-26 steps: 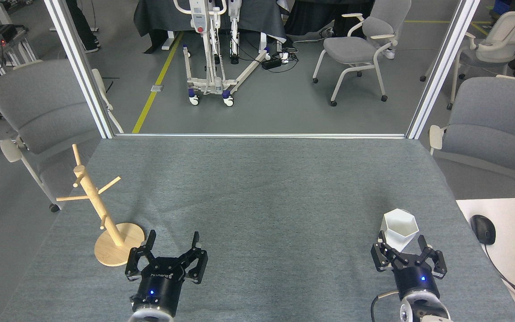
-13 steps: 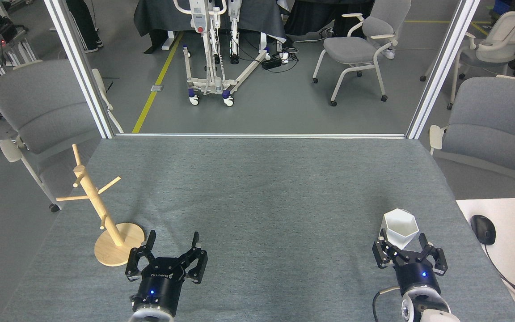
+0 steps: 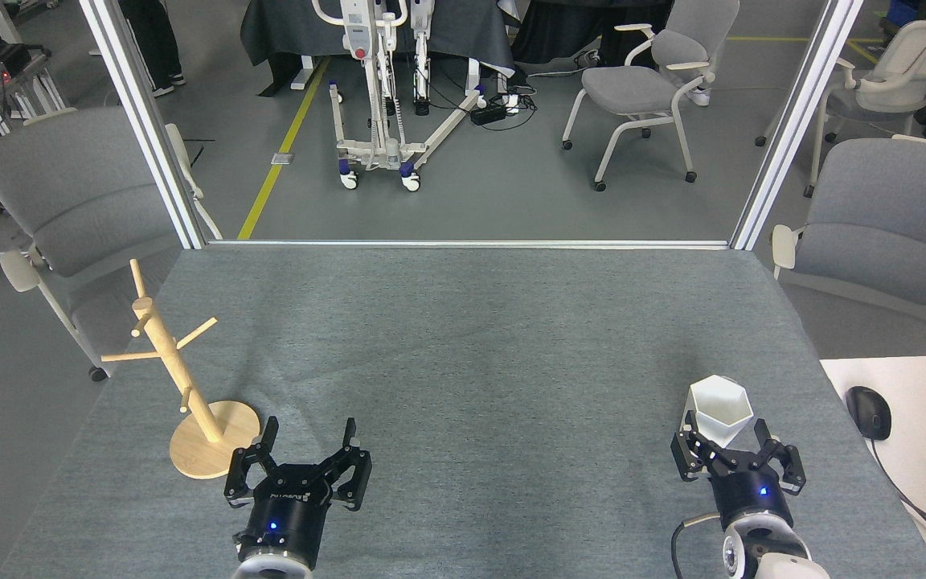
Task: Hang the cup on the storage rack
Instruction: 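Close the right gripper on the white cup's rim, then lift the white cup with the right gripper and carry it toward center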
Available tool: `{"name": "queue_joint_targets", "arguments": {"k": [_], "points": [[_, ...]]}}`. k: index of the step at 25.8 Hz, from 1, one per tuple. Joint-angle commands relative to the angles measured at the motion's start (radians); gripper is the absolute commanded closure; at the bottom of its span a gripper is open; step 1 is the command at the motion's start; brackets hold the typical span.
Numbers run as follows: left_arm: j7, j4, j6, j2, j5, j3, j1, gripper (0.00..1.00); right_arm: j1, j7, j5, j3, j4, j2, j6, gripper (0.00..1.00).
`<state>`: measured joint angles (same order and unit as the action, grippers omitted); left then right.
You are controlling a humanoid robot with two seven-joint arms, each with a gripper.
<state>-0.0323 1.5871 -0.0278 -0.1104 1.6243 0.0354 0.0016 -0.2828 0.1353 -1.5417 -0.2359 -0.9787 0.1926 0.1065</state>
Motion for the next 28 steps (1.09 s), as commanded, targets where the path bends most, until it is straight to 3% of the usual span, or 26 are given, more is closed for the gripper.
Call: {"name": "queue_joint_targets", "arguments": {"k": [1, 28], "points": [[0.002, -0.004, -0.007, 0.000, -0.001, 0.000, 0.000, 0.01, -0.016, 0.000, 0.000, 0.003, 0.023, 0.001, -0.017, 0.01], [0.005, -0.010, -0.009, 0.002, 0.000, 0.000, -0.002, 0.01, -0.171, -0.003, -0.006, 0.007, 0.242, 0.022, -0.028, 0.00]]}}
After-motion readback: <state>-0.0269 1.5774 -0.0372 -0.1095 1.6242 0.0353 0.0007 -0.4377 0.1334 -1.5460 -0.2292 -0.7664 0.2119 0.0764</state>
